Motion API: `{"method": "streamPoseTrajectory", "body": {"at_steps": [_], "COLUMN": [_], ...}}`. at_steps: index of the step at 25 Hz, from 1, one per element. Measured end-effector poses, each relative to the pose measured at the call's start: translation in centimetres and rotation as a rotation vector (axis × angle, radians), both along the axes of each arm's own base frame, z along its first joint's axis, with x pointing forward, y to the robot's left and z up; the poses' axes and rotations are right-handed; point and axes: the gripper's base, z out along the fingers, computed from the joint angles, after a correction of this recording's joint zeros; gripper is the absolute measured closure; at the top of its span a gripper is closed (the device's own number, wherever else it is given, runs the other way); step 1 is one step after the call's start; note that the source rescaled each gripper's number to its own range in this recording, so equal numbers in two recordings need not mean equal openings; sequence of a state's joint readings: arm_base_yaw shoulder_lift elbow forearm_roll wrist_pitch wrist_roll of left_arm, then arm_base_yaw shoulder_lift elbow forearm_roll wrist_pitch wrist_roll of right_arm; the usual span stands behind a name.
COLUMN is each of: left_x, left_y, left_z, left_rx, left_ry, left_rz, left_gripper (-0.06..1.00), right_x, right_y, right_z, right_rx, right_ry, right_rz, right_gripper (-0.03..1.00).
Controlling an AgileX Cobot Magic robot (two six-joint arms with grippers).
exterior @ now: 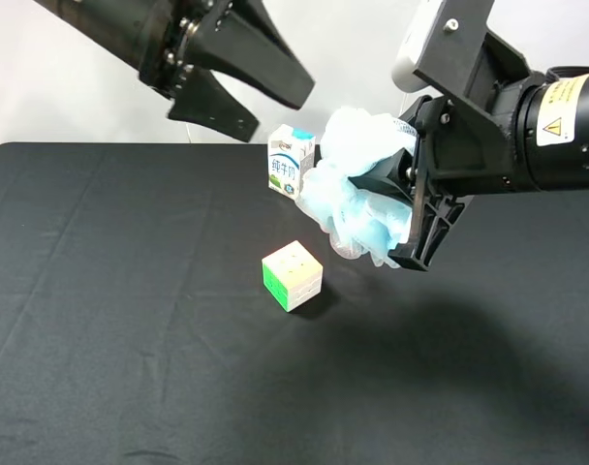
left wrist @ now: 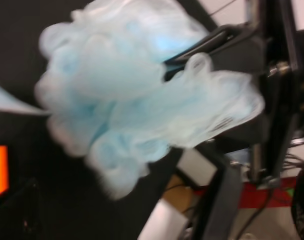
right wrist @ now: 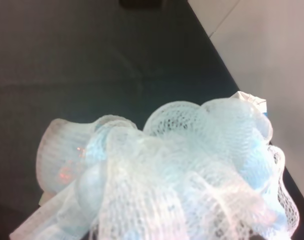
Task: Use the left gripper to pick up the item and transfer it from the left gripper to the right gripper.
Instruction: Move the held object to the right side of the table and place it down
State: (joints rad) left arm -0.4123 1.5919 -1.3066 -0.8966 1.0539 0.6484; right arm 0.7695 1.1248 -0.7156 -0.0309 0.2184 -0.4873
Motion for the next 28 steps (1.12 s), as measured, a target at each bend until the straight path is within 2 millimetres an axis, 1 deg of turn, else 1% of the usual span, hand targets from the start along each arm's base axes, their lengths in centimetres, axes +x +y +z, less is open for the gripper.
{"method": "streamPoseTrajectory", "body": {"at_steps": [6,7,12,22,25,28], "left_x": [-1.2,-1.5,-2.7,-5.9,-7.3,-8.9], "left_y": [1.8,2.2,4.4,8.0,9.2,10.5], "left_z": [1.5,1.8,3.3,6.7,7.1,6.6], "left_rx": [0.141,0.172,0.324,0.449,0.484,0.53], "left_ry": [-0.095,-0.108,-0.178,-0.332,-0.368,-0.38], "left_rz": [0.056,0.072,0.179,0.342,0.387,0.43], "left_gripper": [-0.04,-0.04,-0.04,-0.03,-0.03,-0.03], "right_x": [0.0,0.0,0.0,0.0,0.0,0.0], "right_y": [0.0,0.0,0.0,0.0,0.0,0.0], "right_z": [0.0,0.0,0.0,0.0,0.0,0.0], "right_rx": [0.0,0.0,0.001,0.006,0.007,0.011], "right_ry": [0.001,0.001,0.002,0.011,0.012,0.015], "right_rz": [-0.001,-0.001,-0.001,-0.006,-0.007,-0.009], "right_gripper": [0.92,0.93,0.93,0.94,0.94,0.94]}}
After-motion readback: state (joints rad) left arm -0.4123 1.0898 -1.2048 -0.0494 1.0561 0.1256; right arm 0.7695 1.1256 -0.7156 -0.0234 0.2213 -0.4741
